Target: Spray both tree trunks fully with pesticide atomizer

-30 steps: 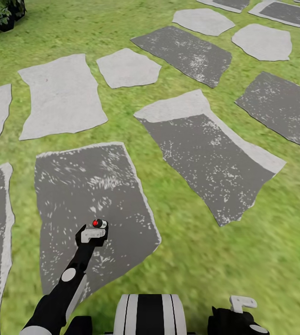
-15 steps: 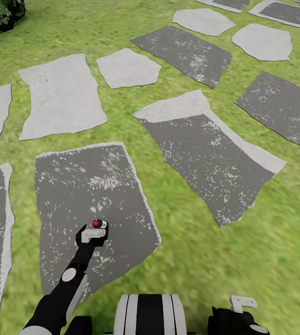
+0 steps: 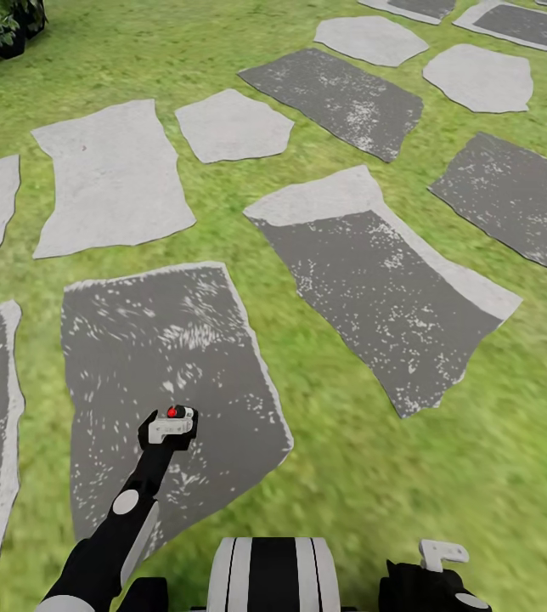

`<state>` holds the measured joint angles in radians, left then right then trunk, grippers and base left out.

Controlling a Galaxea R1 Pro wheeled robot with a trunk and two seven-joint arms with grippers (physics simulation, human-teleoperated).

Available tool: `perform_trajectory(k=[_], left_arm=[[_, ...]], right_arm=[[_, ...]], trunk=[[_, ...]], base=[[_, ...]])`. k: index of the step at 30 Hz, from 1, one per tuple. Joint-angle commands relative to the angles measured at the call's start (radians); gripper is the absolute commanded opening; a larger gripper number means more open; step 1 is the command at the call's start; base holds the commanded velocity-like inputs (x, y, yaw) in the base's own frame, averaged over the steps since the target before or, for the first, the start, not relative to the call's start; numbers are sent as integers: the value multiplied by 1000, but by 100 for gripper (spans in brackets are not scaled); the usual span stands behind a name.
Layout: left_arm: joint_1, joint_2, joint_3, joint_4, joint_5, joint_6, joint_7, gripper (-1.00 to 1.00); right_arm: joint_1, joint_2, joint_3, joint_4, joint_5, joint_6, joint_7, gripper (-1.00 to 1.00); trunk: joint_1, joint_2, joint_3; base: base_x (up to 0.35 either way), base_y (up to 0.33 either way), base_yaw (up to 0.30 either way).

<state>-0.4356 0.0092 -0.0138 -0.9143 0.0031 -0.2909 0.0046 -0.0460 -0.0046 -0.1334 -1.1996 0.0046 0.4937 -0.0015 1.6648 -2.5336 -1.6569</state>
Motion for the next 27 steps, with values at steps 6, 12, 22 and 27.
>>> perform_trajectory(k=[6,12,22,27], left_arm=[[0,0,0,0,0,0,0,100],[0,0,0,0,1,0,0,100],[0,0,0,2,2,0,0,100],[0,0,0,2,2,0,0,100]], right_arm=[[0,0,0,0,0,0,0,100],[0,0,0,0,0,0,0,100],[0,-1,0,0,0,0,0,100],[0,-1,0,-1,0,0,0,100]], trunk=[[0,0,0],[0,0,0],[0,0,7],[0,0,8]], base=[[1,0,0],[0,0,0],[0,0,0],[0,0,0]])
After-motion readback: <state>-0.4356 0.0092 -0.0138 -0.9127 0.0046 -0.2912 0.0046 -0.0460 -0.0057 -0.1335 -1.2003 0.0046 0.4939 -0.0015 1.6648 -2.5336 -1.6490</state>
